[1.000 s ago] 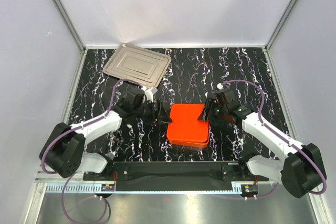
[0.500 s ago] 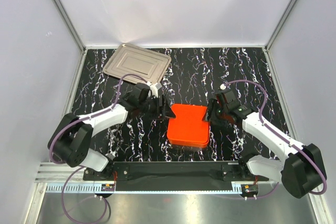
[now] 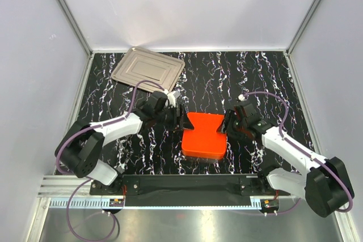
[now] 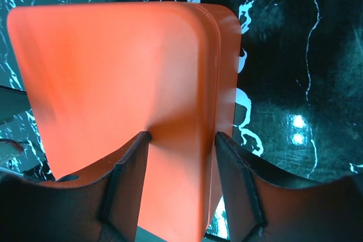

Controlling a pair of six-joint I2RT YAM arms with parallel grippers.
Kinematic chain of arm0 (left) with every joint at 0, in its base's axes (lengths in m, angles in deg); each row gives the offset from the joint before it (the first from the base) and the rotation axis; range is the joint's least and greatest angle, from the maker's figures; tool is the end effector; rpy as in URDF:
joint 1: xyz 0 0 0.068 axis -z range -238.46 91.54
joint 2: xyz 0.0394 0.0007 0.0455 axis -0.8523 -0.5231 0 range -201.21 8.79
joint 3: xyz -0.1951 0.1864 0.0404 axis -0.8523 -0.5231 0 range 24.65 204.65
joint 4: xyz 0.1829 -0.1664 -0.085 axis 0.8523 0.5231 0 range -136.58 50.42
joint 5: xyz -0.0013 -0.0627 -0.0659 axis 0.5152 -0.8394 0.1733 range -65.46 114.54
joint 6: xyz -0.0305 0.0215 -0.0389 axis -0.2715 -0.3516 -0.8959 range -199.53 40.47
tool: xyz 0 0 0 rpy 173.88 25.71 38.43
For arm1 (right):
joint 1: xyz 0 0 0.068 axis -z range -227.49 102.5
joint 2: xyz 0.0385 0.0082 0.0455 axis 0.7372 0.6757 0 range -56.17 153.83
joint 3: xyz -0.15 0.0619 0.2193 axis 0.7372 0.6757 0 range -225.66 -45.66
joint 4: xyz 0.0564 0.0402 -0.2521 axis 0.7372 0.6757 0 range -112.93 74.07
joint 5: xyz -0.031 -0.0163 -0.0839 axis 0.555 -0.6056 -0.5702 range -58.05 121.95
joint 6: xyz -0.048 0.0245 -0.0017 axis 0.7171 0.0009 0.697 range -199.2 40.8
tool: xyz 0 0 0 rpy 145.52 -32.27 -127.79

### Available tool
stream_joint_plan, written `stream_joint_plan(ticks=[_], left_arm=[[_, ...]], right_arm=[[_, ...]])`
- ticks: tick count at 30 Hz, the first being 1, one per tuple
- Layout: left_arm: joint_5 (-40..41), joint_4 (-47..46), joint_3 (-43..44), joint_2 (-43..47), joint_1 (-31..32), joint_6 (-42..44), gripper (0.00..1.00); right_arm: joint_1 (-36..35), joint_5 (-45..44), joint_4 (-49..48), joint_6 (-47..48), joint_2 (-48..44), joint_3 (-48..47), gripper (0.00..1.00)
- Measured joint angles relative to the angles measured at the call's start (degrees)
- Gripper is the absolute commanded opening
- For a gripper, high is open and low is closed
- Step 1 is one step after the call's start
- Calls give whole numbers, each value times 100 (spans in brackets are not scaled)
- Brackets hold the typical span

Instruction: Pack the chocolate

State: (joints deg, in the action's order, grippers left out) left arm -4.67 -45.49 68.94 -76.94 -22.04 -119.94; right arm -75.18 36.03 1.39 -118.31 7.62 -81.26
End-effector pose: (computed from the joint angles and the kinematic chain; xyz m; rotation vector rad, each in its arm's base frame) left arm 0.2322 -0.1927 0.1886 0.2015 2.5368 -1.2070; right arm 0.1885 0.1018 0.2006 0.2255 2.5676 0.5579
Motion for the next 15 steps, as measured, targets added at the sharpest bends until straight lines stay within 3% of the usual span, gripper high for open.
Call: stream_joint_plan(ticks=[10, 15], left_arm=[[380, 210, 111, 0, 127, 2, 72], [601, 431, 210, -17, 157, 48, 72]], right_arm=[[22, 2, -481, -48, -181, 317, 46], [22, 4, -667, -59, -177, 380, 51]])
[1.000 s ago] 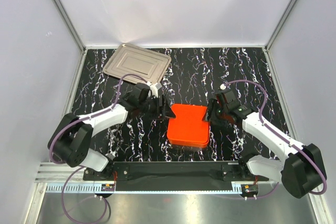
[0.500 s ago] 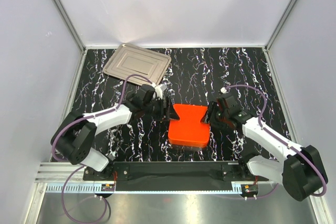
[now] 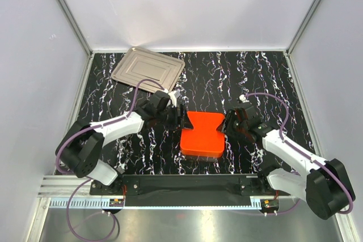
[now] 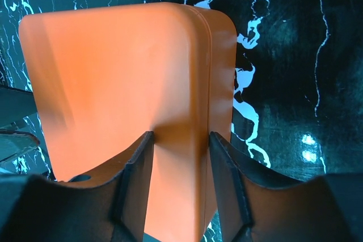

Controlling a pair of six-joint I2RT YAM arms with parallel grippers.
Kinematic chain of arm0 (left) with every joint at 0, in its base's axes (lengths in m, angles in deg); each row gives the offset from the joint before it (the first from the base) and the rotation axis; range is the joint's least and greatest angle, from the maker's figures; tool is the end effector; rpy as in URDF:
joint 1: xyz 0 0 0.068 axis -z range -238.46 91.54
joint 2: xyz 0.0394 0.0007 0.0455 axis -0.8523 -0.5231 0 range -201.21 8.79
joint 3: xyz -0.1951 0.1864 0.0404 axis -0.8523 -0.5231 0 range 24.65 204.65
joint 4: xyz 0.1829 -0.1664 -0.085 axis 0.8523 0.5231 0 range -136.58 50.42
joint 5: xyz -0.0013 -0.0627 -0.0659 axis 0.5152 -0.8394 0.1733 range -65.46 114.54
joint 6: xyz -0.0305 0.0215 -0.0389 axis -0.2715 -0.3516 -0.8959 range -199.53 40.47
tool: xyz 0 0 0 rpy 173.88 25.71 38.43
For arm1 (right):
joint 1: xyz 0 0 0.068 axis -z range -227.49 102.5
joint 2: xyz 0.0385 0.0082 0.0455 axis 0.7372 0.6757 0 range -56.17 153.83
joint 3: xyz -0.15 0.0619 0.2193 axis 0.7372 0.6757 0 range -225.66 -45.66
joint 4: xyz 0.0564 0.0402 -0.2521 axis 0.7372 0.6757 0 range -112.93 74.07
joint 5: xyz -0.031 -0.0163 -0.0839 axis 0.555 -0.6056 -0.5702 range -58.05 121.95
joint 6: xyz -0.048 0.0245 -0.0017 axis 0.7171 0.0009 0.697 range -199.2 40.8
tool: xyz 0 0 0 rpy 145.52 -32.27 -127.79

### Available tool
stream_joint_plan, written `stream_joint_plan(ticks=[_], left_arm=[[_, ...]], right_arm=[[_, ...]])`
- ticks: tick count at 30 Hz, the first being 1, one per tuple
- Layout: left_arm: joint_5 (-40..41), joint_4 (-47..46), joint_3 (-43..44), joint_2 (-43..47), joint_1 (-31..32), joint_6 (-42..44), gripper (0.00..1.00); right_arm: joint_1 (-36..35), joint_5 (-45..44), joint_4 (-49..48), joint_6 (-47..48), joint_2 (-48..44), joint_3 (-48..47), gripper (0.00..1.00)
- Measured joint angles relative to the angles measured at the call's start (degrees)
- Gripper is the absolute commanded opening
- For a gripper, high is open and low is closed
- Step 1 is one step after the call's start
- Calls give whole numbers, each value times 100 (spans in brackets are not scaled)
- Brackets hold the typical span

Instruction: Pack the chocolate

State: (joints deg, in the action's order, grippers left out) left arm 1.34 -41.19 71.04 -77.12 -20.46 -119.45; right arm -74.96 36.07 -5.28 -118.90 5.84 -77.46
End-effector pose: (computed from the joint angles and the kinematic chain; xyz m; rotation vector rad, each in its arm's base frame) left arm 0.2310 -0.1981 0.1918 0.1755 2.5663 -1.0782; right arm 0.1864 0.0998 0.1940 0.2319 2.4890 0.6074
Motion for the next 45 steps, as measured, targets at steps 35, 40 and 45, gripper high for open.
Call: stream_joint_plan(ticks=[35, 40, 45], left_arm=[[-396, -337, -315, 450, 107, -175, 74], [-437, -579, -315, 339, 114, -225, 74], [-435, -671, -341, 317, 114, -262, 74]], right_arm=[[-9, 774, 396, 562, 155, -1718, 0], [262, 1954, -1058, 457, 796, -1204, 0], [988, 3056, -2444, 68, 1714, -496, 0]])
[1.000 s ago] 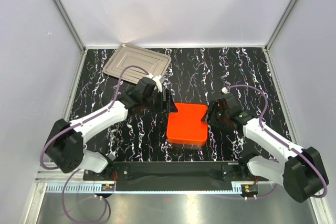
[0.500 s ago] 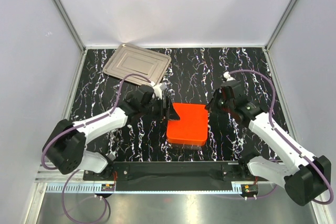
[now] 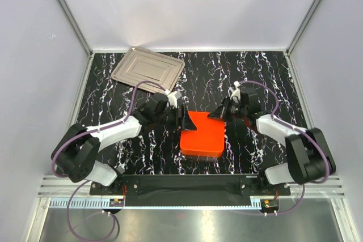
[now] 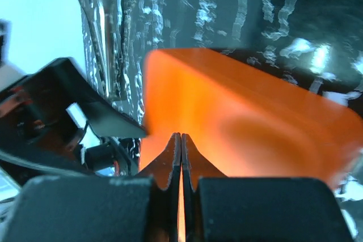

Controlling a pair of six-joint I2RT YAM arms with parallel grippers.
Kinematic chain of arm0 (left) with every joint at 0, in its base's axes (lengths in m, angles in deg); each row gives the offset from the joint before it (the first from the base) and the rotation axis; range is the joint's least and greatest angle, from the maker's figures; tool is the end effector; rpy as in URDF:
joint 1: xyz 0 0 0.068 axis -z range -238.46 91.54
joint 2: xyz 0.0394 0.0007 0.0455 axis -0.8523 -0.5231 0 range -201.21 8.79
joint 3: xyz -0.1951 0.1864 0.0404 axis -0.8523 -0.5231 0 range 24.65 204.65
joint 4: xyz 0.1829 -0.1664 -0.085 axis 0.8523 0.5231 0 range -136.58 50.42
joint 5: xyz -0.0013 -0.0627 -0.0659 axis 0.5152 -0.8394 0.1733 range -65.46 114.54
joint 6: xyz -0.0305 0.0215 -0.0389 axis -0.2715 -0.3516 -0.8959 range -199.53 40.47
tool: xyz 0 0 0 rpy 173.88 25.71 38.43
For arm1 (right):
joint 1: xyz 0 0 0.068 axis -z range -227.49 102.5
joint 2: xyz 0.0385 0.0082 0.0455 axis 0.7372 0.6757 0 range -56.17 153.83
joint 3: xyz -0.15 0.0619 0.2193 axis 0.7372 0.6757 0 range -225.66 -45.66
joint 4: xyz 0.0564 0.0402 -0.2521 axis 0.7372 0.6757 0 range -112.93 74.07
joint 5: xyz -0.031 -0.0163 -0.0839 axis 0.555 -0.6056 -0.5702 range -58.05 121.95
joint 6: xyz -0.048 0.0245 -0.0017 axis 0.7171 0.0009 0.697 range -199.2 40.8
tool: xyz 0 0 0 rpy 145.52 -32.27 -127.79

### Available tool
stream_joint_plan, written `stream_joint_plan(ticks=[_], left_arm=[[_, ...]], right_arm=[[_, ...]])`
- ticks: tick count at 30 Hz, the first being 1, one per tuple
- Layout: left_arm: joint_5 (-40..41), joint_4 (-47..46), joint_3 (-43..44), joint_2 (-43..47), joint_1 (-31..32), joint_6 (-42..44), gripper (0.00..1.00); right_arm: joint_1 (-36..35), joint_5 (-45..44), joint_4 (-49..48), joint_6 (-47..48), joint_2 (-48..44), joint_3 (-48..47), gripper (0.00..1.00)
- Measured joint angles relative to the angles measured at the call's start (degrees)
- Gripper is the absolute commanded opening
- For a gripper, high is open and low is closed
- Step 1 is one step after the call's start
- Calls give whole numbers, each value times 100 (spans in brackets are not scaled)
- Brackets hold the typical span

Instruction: Pack the chocolate

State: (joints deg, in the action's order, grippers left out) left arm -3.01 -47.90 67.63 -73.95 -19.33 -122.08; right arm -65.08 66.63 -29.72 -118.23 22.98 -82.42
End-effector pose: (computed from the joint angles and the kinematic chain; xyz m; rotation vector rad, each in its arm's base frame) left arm 0.2194 -0.1995 0.1992 0.2189 2.4797 -1.2394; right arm 0.2566 0.1026 0.1918 0.0654 2.3301 1.1935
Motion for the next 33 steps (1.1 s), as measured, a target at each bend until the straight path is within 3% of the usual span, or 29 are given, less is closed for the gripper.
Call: stream_joint_plan(ticks=[9, 19, 25, 29, 33], left_arm=[[55, -2, 0, -2, 20, 4, 74], [103, 11, 0, 0, 31, 9, 74], [146, 39, 4, 11, 35, 26, 74], [221, 118, 4, 74, 37, 26, 74], [365, 337, -4, 214, 37, 46, 74]], right_arm=[[527, 1451, -2271, -667, 1515, 450, 0], [723, 1939, -3246, -1080, 2159, 457, 0], [863, 2490, -4846, -1928, 2822, 579, 0], [866, 2337, -4671, -1882, 2627, 586, 0], [920, 1930, -3318, -1322, 1906, 601, 0]])
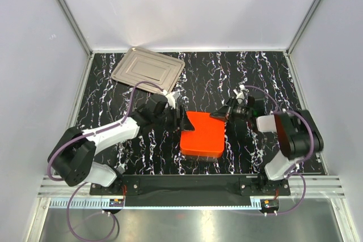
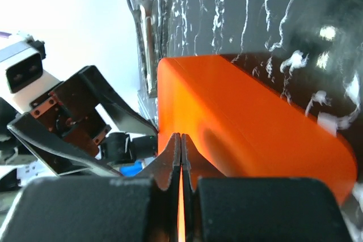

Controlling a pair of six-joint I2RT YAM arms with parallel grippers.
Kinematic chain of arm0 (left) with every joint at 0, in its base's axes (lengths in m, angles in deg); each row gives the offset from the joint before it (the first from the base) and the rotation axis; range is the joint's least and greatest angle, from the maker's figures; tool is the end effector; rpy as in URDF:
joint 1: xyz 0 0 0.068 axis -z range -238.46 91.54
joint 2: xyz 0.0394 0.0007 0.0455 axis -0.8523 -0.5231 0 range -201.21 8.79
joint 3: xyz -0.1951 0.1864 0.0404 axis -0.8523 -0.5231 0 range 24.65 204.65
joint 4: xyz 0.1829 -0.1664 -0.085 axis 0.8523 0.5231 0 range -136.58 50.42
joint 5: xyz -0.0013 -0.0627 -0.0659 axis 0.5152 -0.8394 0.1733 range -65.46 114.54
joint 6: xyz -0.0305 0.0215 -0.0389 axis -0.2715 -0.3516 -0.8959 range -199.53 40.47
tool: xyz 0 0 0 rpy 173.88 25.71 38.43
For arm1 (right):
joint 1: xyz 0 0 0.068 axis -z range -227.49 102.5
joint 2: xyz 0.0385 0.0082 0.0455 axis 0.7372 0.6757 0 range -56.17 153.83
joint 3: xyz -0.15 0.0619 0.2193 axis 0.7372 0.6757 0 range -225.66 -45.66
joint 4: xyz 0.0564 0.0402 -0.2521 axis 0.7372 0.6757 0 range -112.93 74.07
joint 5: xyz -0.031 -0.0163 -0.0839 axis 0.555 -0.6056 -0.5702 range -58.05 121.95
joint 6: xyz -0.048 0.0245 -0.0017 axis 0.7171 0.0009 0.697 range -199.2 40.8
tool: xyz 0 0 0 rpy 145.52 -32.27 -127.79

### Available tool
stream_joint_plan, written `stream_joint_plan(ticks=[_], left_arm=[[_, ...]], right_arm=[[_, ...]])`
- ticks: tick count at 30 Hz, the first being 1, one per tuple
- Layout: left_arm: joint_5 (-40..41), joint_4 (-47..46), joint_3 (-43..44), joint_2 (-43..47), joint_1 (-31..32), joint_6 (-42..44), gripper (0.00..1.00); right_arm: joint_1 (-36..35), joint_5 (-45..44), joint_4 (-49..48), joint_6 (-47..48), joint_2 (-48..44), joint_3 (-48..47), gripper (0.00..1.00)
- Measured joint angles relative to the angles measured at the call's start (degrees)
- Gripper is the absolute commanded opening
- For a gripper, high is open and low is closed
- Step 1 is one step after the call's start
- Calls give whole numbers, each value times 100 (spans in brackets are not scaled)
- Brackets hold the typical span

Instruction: Pack the chocolate

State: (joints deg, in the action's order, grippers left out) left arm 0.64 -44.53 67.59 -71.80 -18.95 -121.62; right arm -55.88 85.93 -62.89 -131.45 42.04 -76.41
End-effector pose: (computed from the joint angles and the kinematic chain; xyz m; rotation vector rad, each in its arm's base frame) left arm 0.2143 -0.1952 0.2037 0.1910 2.4906 -1.1609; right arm 0.2839 0.0710 0.1276 0.1847 2.2175 1.5858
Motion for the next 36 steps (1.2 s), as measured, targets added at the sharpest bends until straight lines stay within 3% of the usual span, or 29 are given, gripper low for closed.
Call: stream_joint_plan(ticks=[4, 9, 13, 21, 34, 36], left_arm=[[68, 92, -48, 103, 0, 0, 74], [166, 127, -140, 162, -2, 2, 75], [177, 127, -197, 162, -2, 0, 75], [190, 129, -232, 162, -2, -4, 75], [332, 245, -505, 581, 7, -44, 73], [426, 407, -463, 678, 33, 13, 73]], right_arm=[[33, -245, 1292, 428, -1156, 68, 0], [35, -229, 1451, 437, -2181, 848, 1], [26, -107, 1388, 249, -2122, 1598, 0], [4, 61, 1014, -28, -1869, 1679, 0], [-374, -1145, 1523, -525, -2824, 1897, 0], [-413, -1237, 2022, -424, -2966, 1692, 0]])
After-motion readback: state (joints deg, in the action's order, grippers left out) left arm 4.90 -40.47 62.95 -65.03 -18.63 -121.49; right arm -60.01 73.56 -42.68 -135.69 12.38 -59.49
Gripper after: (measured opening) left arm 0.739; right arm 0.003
